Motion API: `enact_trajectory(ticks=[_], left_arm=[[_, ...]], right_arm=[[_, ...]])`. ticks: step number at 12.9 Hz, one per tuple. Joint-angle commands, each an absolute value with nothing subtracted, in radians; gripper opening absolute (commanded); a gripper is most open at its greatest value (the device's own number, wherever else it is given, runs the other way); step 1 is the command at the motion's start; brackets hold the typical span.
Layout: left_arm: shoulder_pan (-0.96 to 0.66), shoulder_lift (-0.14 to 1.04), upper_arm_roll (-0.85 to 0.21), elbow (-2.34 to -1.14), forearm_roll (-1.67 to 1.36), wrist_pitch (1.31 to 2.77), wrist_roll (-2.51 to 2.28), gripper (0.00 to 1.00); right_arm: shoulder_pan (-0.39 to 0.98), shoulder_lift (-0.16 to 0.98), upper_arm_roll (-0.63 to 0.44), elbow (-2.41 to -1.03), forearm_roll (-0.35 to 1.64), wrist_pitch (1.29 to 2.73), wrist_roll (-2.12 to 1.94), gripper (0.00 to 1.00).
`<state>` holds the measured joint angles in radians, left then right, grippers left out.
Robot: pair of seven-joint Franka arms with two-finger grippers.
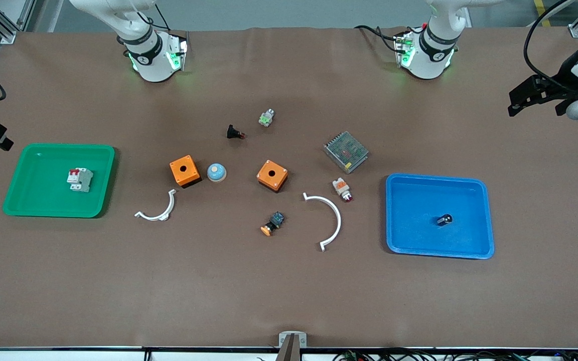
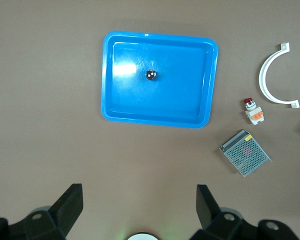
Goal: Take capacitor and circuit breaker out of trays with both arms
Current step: 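Reach the right gripper to the breaker while the left gripper reaches the capacitor, then grasp the breaker with the right gripper while the left gripper grasps the capacitor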
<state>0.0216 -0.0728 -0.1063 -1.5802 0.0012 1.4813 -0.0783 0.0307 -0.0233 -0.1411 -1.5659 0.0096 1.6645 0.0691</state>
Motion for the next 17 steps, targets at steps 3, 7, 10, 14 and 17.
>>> enact_trajectory(ticks=[3,7,10,14,17], left_arm=[[0.023,-0.043,-0.101,-1.551,0.009,1.463,-0.066,1.00],[0.020,0.073,-0.103,-1.563,0.017,1.483,-0.066,1.00],[0.021,0.103,-0.103,-1.723,0.015,1.708,-0.081,1.00],[0.046,0.214,-0.103,-1.891,0.017,2.082,-0.080,0.99],[0.046,0.362,-0.103,-1.901,0.017,2.250,-0.080,0.87]], right_arm=[[0.008,-0.046,-0.123,-1.575,0.011,1.664,0.060,1.00],[-0.009,0.021,-0.123,-1.571,0.008,1.678,0.061,1.00],[-0.009,0.136,-0.123,-1.572,0.009,1.680,0.061,1.00],[-0.053,0.253,-0.127,-1.607,0.009,1.681,0.060,1.00],[-0.124,0.247,-0.129,-1.823,0.008,1.852,-0.107,1.00]])
